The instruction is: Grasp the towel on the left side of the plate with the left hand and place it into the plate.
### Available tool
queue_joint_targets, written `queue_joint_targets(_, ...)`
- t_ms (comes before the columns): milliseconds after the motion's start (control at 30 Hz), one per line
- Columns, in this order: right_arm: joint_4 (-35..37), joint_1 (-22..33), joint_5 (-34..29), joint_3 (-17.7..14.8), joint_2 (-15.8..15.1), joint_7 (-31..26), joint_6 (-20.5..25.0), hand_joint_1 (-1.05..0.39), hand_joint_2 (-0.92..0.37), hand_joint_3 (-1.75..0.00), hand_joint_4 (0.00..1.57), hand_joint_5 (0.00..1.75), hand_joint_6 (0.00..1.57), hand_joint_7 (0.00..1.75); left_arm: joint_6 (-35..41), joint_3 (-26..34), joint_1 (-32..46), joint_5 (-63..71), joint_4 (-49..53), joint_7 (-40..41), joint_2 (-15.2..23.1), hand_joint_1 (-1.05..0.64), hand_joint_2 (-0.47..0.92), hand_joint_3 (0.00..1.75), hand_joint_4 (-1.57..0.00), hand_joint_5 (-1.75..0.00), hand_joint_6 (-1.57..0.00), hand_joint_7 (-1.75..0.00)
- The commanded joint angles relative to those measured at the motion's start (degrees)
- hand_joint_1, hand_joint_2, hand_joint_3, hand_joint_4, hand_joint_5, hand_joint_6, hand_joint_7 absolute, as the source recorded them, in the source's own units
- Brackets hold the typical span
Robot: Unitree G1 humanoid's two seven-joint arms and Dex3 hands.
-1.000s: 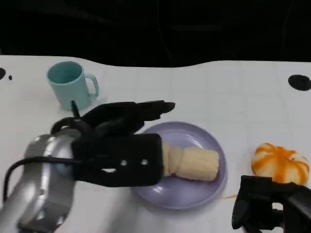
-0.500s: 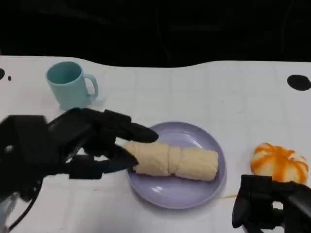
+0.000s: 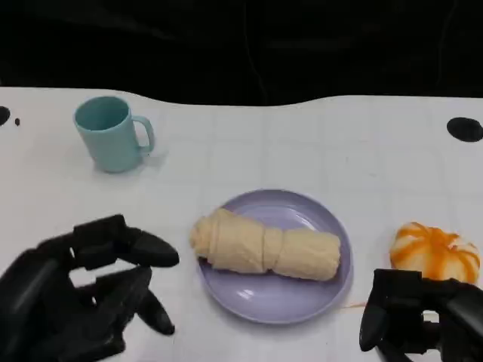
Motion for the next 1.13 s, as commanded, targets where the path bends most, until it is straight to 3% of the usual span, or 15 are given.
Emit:
queue_joint_targets(33,0.5,-0.2,0.5,-0.7,-0.4,0.3,-0.6,-0.07,-0.51,-1.22,0.74,1.72,0.67,1.49,-0.6,-1.2,4.4,-1.1,-2.8,4.5,-1.4,-0.27,0.62,1.03,-0.89,-1.54,-0.79,-1.43)
queue_joint_targets(300,0.7,-0.5,0.3,-0.5,-0.5,0.3,-0.4,-0.07,-0.51,-1.22,0.74,1.74,0.65,1.5,-8.5,-3.2,6.1,0.1,2.7,3.9,-0.6,-0.28,0.62,0.96,-0.88,-1.56,-0.81,-1.43)
queue_joint_targets(467,1.4,-0.1,0.2,-0.7,-0.5,0.7,-1.5,-0.08,-0.52,-1.2,0.74,1.74,0.65,1.5,-11.7,-4.7,5.9,0.1,5.5,3.1,0.2,-0.26,0.56,1.07,-0.86,-1.61,-0.79,-1.45)
queue_joint_targets(667,2.1,-0.1,0.6,-1.4,-0.8,1.3,-1.9,-0.06,-0.51,-1.22,0.74,1.75,0.66,1.51,-15.2,-7.4,5.6,0.7,7.4,3.6,0.0,-0.27,0.58,1.05,-0.86,-1.59,-0.77,-1.45)
queue_joint_targets(1133,2.8,-0.5,0.3,-2.5,-1.1,2.6,-2.5,-0.06,-0.53,-1.2,0.71,1.75,0.63,1.51,-16.5,-8.9,4.1,-0.4,8.8,5.1,0.4,-0.23,0.57,1.11,-0.83,-1.7,-0.75,-1.47)
